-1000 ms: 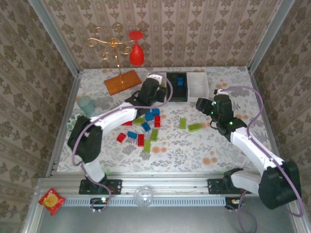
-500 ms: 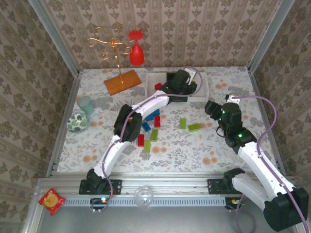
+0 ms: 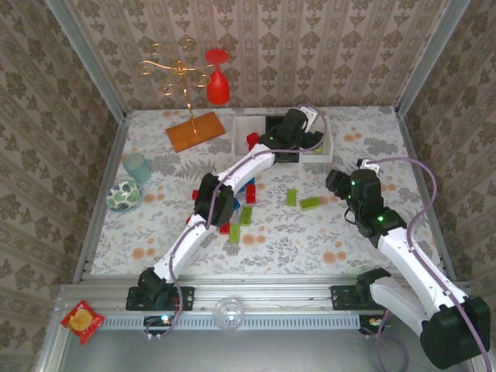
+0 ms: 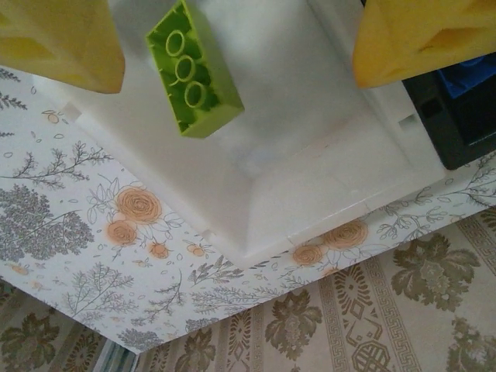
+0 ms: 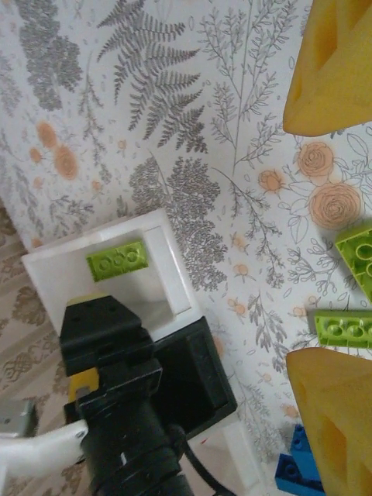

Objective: Sort the legos into containers by color
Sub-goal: Place the lego in the container, then pick up the lego from the center of the table.

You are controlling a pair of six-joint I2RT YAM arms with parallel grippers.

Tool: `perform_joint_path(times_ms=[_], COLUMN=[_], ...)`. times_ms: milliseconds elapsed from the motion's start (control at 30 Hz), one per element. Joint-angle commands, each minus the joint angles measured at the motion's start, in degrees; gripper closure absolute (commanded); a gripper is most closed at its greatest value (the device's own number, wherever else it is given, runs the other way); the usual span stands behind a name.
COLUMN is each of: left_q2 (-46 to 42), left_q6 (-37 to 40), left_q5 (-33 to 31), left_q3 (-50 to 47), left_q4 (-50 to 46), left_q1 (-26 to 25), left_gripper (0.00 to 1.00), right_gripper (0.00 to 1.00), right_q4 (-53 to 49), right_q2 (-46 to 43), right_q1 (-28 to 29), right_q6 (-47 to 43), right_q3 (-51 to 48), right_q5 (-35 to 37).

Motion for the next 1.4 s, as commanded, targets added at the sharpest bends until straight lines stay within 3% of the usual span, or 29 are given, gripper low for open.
perform_joint_path(times_ms=[0, 133, 400, 567, 900, 1367], left_q2=[-8.0, -20.5, -50.6, -61.1, -70.4, -72.3], left_q6=[1.4, 1.3, -4.2, -6.8, -7.7, -7.9], left_q5=[0.9, 0.3, -0.8, -1.2, -4.5, -6.0], left_q3=[-3.7, -20.1, -66.0, -80.4, -92.6, -96.7], left_q4=[0.1, 4.3, 23.1, 25.9, 26.0, 25.7], left_q1=[0.5, 1.2, 4.9, 5.8, 6.0, 6.1], left_gripper=[0.20, 0.19, 0.18, 0.18, 0.17, 0.17], right_gripper=[0.27, 0.27, 0.28, 0.28, 0.29, 0.33], right_q4=[-1.4, -2.3, -0.1, 1.9, 8.3, 16.7], right_q2=[3.2, 9.3, 17.6, 21.1, 27.1, 40.1], right_q1=[0.1, 3.0, 12.2, 15.6, 18.0, 16.3], right_q6=[1.8, 2.7, 8.2, 10.8, 13.3, 9.6], right_q3=[0.1, 0.5, -1.0, -2.0, -3.9, 3.2], right_q5=[-2.2, -3.8, 0.0, 2.2, 8.2, 9.1])
